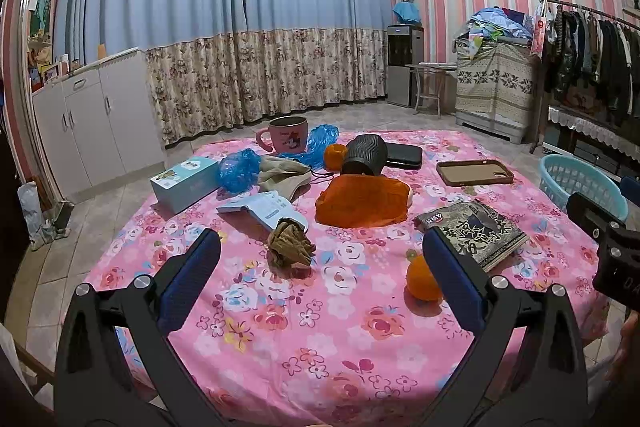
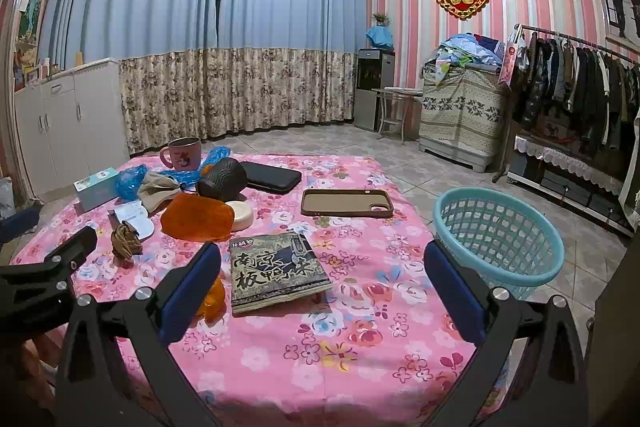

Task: Collect trash

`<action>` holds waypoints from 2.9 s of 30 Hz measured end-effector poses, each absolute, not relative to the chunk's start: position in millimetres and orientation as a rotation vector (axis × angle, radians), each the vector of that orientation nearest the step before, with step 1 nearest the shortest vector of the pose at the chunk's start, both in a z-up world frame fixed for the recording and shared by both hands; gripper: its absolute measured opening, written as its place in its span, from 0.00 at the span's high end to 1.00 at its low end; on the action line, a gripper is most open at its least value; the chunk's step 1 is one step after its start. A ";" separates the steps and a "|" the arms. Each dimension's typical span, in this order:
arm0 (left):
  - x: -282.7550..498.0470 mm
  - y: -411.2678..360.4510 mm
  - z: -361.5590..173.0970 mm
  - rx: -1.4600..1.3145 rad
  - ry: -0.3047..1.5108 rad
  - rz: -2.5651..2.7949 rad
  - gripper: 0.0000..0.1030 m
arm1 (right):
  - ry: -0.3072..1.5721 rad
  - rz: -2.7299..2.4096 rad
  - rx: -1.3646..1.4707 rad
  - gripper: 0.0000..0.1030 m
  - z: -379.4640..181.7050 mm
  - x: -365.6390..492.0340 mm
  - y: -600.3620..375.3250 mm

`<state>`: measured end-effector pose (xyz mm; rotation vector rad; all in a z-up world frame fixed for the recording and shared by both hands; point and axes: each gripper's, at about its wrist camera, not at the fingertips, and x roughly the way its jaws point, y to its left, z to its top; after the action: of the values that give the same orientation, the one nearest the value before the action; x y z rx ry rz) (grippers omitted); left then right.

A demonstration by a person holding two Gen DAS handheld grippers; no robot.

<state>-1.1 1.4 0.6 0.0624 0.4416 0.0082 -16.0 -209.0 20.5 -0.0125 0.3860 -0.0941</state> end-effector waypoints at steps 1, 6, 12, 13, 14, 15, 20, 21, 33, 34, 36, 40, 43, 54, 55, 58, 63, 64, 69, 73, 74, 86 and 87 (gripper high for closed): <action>-1.0 0.9 0.6 0.064 0.441 0.008 0.05 | 0.386 -0.093 -0.012 0.04 20.6 -16.0 -209.2; -1.1 0.9 0.5 0.065 0.440 0.008 0.05 | 0.391 -0.094 -0.013 0.04 19.5 -15.9 -208.9; -1.1 0.6 0.5 0.064 0.441 0.009 0.05 | 0.389 -0.095 -0.012 0.04 18.8 -16.1 -209.5; -1.0 0.7 0.4 0.065 0.441 0.007 0.05 | 0.390 -0.095 -0.012 0.04 18.6 -16.0 -209.8; -1.1 0.4 0.1 0.066 0.442 0.006 0.05 | 0.391 -0.096 -0.012 0.04 18.3 -16.0 -210.1; -1.4 -0.7 0.2 0.068 0.441 0.005 0.05 | 0.391 -0.097 -0.011 0.04 18.4 -16.0 -210.6; -1.2 -0.7 0.1 0.065 0.442 0.005 0.05 | 0.388 -0.097 -0.013 0.04 18.0 -15.5 -210.8; -1.2 -0.8 0.1 0.065 0.442 0.006 0.05 | 0.389 -0.097 -0.012 0.04 18.7 -15.8 -210.6; -0.9 -0.9 -0.5 0.064 0.444 0.005 0.05 | 0.388 -0.097 -0.012 0.04 19.0 -16.0 -210.4; -0.9 -0.9 -0.5 0.064 0.443 0.006 0.05 | 0.388 -0.097 -0.012 0.04 19.0 -16.1 -210.3; -0.8 -0.9 -0.5 0.064 0.443 0.006 0.05 | 0.387 -0.097 -0.012 0.04 18.9 -16.1 -210.3; -0.7 -0.8 -0.4 0.063 0.444 0.005 0.05 | 0.388 -0.097 -0.014 0.04 19.1 -16.2 -210.5; -0.7 -1.2 -0.7 0.062 0.444 0.005 0.05 | 0.387 -0.097 -0.014 0.04 19.1 -16.2 -210.6; -0.6 -0.7 -0.5 0.062 0.444 0.005 0.05 | 0.387 -0.097 -0.015 0.04 19.3 -17.5 -210.5; -0.6 -1.0 -0.7 0.063 0.444 0.005 0.05 | 0.387 -0.097 -0.015 0.04 19.2 -17.4 -210.7; -0.5 -0.4 -0.4 0.062 0.445 0.005 0.05 | 0.387 -0.098 -0.014 0.04 19.4 -17.6 -210.8; -0.3 -0.7 -0.9 0.061 0.446 0.006 0.05 | 0.387 -0.097 -0.015 0.04 19.3 -17.6 -210.4; -0.6 -0.7 -1.0 0.061 0.446 0.006 0.05 | 0.387 -0.097 -0.015 0.04 19.3 -17.5 -210.4; -0.9 -1.6 -2.0 0.060 0.451 0.005 0.05 | 0.388 -0.097 -0.015 0.04 19.3 -17.6 -210.7; -1.1 -0.9 -2.5 0.058 0.449 0.005 0.05 | 0.389 -0.103 -0.011 0.04 19.3 -17.1 -212.8; -1.9 -1.6 -2.9 0.056 0.449 0.006 0.05 | 0.387 -0.105 -0.012 0.04 19.2 -17.4 -213.3; -1.4 -2.8 -9.8 0.058 0.481 0.017 0.05 | 0.434 -0.115 -0.001 0.04 15.7 -9.2 -217.3; 1.0 -1.6 -9.9 0.056 0.486 0.018 0.05 | 0.461 -0.115 -0.001 0.04 12.8 -4.6 -217.9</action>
<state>1.0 -1.6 -9.9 0.0558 0.4864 0.0182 -4.6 -217.9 12.8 -0.0009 0.4609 -0.1150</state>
